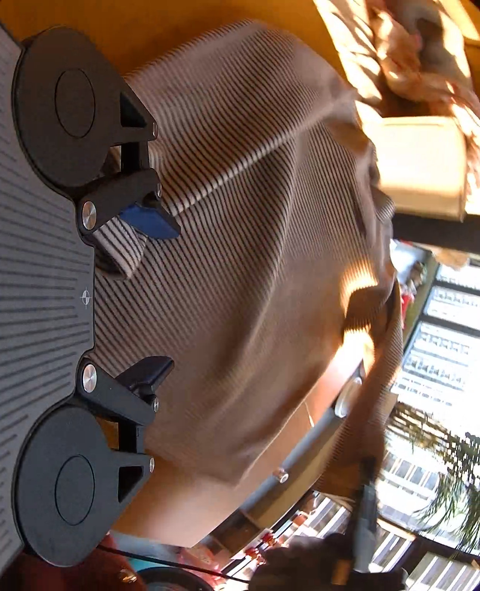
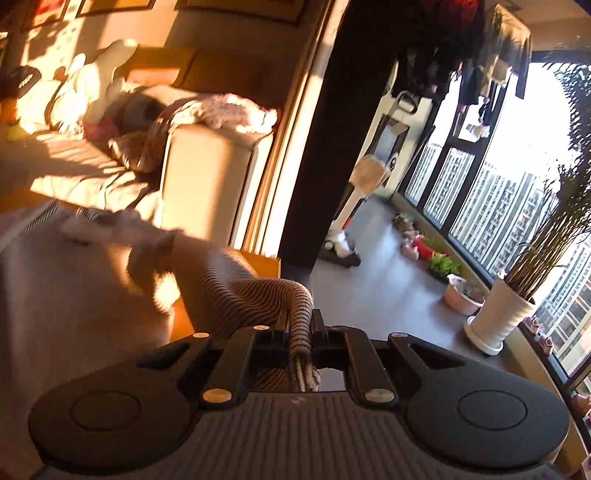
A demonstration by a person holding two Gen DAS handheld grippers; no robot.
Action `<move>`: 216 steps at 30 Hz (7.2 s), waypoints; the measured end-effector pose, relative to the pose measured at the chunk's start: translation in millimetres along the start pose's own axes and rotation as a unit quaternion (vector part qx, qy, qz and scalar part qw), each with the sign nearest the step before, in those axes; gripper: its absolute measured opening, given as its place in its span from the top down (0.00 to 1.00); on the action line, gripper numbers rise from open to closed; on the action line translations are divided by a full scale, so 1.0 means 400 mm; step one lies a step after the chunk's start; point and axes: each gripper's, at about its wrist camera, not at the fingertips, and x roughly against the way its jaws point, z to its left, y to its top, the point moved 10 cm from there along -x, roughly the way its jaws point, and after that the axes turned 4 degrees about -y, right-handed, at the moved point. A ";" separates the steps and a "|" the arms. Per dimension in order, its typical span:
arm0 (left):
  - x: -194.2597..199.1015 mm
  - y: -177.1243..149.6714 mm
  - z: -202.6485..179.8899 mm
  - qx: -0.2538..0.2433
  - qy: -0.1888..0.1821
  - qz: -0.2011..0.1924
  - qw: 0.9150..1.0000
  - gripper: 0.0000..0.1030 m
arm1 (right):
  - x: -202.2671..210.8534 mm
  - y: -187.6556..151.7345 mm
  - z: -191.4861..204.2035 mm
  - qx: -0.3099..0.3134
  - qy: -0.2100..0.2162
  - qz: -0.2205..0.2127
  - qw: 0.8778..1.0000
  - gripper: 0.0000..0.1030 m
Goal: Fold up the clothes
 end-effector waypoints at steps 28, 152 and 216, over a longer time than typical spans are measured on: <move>0.120 0.100 0.079 0.158 -0.048 -0.115 0.980 0.06 | -0.035 0.265 0.268 -0.014 0.156 -0.048 0.986 0.64; 0.086 0.139 0.222 0.195 0.069 -0.129 0.970 0.00 | -0.133 0.418 0.399 0.063 0.247 -0.075 0.964 0.92; -0.132 0.275 0.264 0.097 0.064 -0.164 0.980 0.00 | -0.230 0.080 0.225 -0.194 0.197 -0.004 0.961 0.09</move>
